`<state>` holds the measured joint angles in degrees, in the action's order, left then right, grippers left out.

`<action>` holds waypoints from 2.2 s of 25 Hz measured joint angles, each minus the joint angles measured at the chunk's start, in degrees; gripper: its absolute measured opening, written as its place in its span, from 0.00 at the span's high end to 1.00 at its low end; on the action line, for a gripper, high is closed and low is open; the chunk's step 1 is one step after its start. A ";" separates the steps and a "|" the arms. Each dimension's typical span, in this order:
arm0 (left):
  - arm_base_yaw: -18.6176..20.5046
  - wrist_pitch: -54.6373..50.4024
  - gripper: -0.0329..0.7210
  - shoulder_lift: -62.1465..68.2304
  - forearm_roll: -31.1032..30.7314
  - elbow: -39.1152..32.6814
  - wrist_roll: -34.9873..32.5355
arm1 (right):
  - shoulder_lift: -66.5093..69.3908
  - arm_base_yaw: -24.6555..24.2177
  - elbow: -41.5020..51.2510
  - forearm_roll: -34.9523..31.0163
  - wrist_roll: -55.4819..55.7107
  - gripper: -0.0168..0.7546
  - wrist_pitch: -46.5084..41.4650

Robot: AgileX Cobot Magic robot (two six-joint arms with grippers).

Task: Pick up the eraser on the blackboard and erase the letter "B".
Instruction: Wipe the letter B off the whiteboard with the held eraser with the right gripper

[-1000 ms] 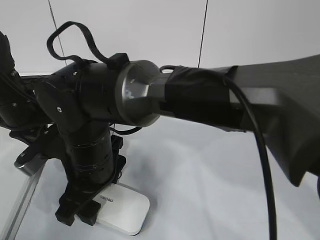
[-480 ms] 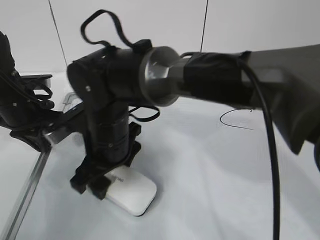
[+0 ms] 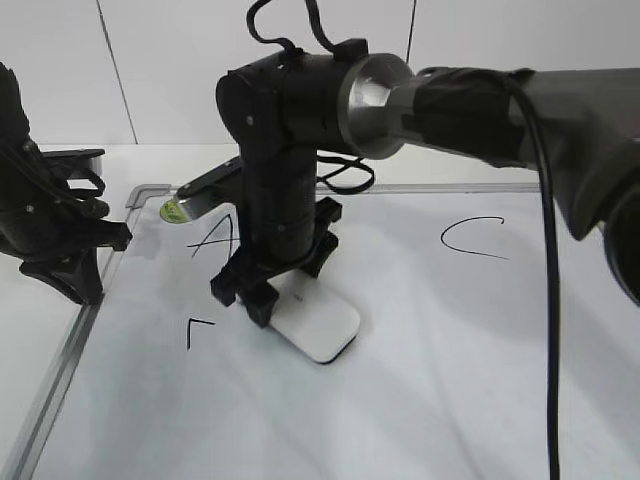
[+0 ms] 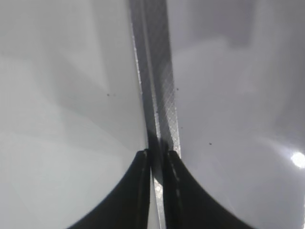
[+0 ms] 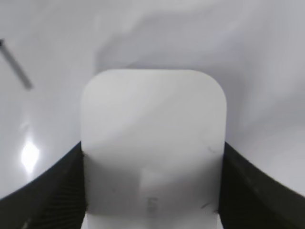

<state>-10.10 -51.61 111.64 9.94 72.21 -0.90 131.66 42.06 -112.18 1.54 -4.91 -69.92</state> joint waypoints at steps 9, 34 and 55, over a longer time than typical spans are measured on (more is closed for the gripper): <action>0.00 -1.40 0.91 0.00 0.00 0.00 0.00 | 1.02 -0.58 -3.78 -0.66 0.85 0.25 -0.12; 0.00 -2.19 0.91 0.00 -0.34 0.00 0.00 | 3.19 1.74 -5.01 -4.73 0.27 0.25 -1.00; 0.00 -2.77 0.91 0.00 -0.37 0.00 0.00 | 3.31 7.69 -5.23 -6.81 0.54 0.25 -1.00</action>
<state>-10.10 -54.39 111.64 9.57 72.21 -0.90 134.97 49.75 -117.41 -5.28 -4.37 -70.93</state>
